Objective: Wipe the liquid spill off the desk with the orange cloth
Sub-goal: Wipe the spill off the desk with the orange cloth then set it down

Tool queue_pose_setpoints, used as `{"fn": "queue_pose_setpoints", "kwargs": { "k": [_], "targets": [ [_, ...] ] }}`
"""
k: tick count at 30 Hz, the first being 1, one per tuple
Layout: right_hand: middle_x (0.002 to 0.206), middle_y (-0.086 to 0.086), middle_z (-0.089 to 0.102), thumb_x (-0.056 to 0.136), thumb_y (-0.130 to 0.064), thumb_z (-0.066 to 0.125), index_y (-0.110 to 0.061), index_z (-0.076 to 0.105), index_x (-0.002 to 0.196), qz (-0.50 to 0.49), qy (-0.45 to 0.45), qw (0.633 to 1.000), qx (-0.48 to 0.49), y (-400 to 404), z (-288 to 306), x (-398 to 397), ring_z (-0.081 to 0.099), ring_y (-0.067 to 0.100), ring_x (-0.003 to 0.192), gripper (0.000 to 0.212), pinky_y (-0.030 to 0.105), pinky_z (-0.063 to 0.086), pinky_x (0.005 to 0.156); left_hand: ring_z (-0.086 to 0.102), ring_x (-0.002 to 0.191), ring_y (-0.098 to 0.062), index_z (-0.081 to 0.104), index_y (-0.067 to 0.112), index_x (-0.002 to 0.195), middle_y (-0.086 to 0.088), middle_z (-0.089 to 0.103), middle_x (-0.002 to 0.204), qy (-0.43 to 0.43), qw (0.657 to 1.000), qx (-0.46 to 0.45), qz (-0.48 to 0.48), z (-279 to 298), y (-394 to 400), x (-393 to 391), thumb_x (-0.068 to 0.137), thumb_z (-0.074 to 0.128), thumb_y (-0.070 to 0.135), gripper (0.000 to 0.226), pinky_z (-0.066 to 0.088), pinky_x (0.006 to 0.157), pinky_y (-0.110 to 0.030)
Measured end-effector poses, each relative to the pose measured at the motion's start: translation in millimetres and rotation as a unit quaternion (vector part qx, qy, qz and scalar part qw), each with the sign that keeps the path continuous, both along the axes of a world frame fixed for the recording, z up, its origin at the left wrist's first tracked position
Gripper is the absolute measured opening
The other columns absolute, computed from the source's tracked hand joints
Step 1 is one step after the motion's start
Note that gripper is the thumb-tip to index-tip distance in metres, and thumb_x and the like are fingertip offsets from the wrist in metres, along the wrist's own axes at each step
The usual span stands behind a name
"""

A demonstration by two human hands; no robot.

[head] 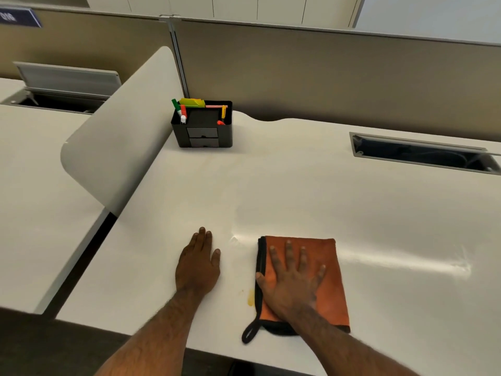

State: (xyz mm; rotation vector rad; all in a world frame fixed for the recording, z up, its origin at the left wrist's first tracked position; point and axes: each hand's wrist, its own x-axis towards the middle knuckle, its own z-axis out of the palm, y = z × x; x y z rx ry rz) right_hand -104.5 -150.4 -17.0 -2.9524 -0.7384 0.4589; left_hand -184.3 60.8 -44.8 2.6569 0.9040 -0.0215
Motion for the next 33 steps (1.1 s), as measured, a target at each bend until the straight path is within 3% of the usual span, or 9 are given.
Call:
{"fn": "queue_pose_setpoints", "kwargs": {
  "k": [6,10,16,19,26,33],
  "targets": [
    [0.161,-0.006,-0.018,0.072,-0.083,-0.008,-0.051,-0.011,0.146,0.107,0.014,0.994,0.017,31.6,3.8,-22.1,-0.022,0.029,0.146,0.081,0.071,-0.022,0.102,0.019,0.148,-0.017,0.024,0.015,0.15,-0.001,0.018,0.161,-0.012,1.0,-0.009,0.006,10.4,2.2,4.7,0.097,0.034,0.025,0.055,0.022,0.115,-0.03],
    [0.161,-0.007,-0.016,0.082,-0.078,0.011,-0.051,-0.008,0.147,0.155,0.015,0.988,0.016,41.2,2.6,-31.6,-0.02,0.03,0.147,0.073,0.071,-0.023,0.101,0.022,0.145,-0.008,0.026,0.025,0.15,0.01,0.018,0.16,-0.014,0.999,-0.023,0.023,16.5,13.2,3.3,0.094,0.037,0.017,0.058,0.031,0.11,-0.029],
    [0.161,-0.007,-0.016,0.086,-0.074,0.01,-0.049,-0.004,0.148,0.272,0.004,0.962,0.019,37.0,5.4,-57.4,-0.026,0.029,0.144,0.068,0.071,-0.023,0.1,0.025,0.144,-0.006,0.029,0.032,0.148,0.015,0.021,0.158,-0.009,0.997,-0.059,0.047,16.2,17.2,5.2,0.087,0.036,0.01,0.065,0.03,0.113,-0.03],
    [0.163,-0.006,-0.005,0.089,-0.071,0.015,-0.049,0.005,0.148,0.298,-0.007,0.953,0.044,23.2,1.0,-60.3,-0.019,0.03,0.146,0.063,0.071,-0.018,0.103,0.026,0.143,-0.005,0.033,0.032,0.147,0.016,0.023,0.158,-0.005,0.997,-0.065,0.053,19.7,16.2,5.7,0.088,0.034,0.01,0.063,0.029,0.113,-0.03],
    [0.158,-0.005,0.028,0.092,-0.067,0.024,-0.046,0.027,0.145,0.298,-0.023,0.953,0.042,-10.9,-8.8,-55.4,0.021,0.031,0.146,0.057,0.07,0.007,0.104,0.027,0.143,-0.007,0.033,0.029,0.147,0.014,0.023,0.158,0.006,0.996,-0.064,0.062,25.1,11.2,5.7,0.091,0.032,0.012,0.059,0.029,0.113,-0.032],
    [0.157,-0.007,0.029,0.092,-0.065,0.028,-0.048,0.028,0.145,0.204,-0.02,0.978,0.028,-66.3,-5.7,-36.3,0.024,0.027,0.145,0.056,0.067,0.01,0.105,0.04,0.136,-0.013,0.038,0.029,0.145,0.013,0.027,0.157,0.001,0.996,-0.03,0.087,29.1,1.3,7.2,0.09,0.034,0.01,0.058,0.038,0.102,-0.033]
  ]
}}
